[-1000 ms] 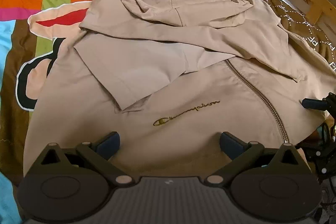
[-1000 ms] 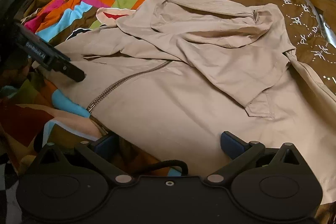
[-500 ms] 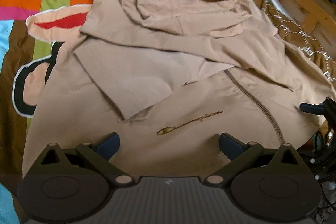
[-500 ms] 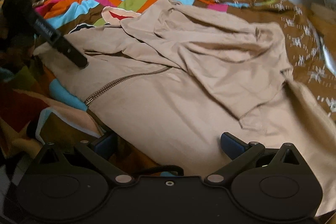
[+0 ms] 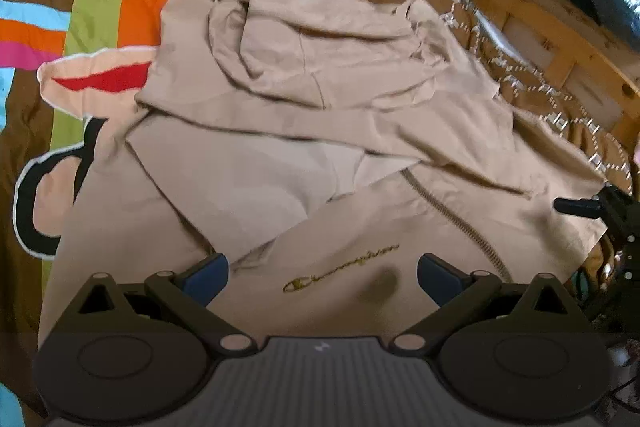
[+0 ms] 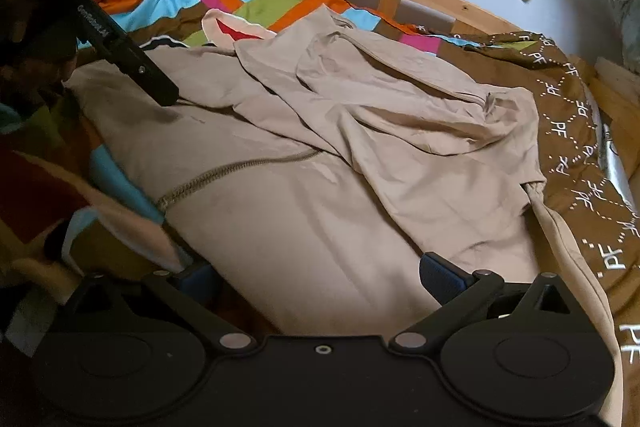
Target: Fold large clothes
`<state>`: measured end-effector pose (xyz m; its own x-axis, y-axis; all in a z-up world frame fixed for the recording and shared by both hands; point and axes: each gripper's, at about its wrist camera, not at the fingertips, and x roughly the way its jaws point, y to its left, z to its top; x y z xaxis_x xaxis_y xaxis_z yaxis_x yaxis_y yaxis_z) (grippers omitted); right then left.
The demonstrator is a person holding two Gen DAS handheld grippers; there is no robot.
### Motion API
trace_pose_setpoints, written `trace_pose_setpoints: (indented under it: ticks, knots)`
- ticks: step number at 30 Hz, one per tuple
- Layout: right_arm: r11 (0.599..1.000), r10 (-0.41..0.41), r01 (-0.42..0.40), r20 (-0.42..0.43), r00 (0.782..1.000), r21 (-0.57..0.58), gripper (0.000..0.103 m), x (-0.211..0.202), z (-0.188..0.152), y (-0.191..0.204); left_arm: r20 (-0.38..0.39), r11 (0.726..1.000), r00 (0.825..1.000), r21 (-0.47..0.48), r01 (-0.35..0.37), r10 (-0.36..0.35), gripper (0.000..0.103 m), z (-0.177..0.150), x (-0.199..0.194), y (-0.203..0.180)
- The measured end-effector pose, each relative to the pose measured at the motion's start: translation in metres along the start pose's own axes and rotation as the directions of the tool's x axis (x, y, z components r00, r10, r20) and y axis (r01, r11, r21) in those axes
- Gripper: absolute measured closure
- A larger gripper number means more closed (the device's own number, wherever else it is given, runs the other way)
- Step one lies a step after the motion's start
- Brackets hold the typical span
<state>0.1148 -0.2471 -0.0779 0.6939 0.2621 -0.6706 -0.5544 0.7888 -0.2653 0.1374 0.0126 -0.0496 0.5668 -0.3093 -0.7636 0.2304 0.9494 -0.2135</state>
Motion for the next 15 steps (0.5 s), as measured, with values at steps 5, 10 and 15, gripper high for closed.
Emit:
trace_pose_setpoints:
  ticks: [5,10,15]
  knots:
    - [0.998,0.021,-0.023,0.04,0.999,0.058,0.001,-0.003,0.012,-0.014,0.081,0.997,0.993,0.022,0.081,-0.082,0.001,0.003,-0.015,-0.003]
    - [0.994,-0.03,0.022,0.076,0.997,0.103,0.001,0.004,0.028,-0.028,0.118,0.979,0.977,0.116,0.167,-0.18,0.001,0.001,-0.027,-0.016]
    - [0.991,-0.032,0.02,0.088,0.996,0.129,0.001,0.013,0.056,-0.045,0.098,0.937,0.953,0.24,0.255,-0.285,0.001,-0.005,-0.037,-0.039]
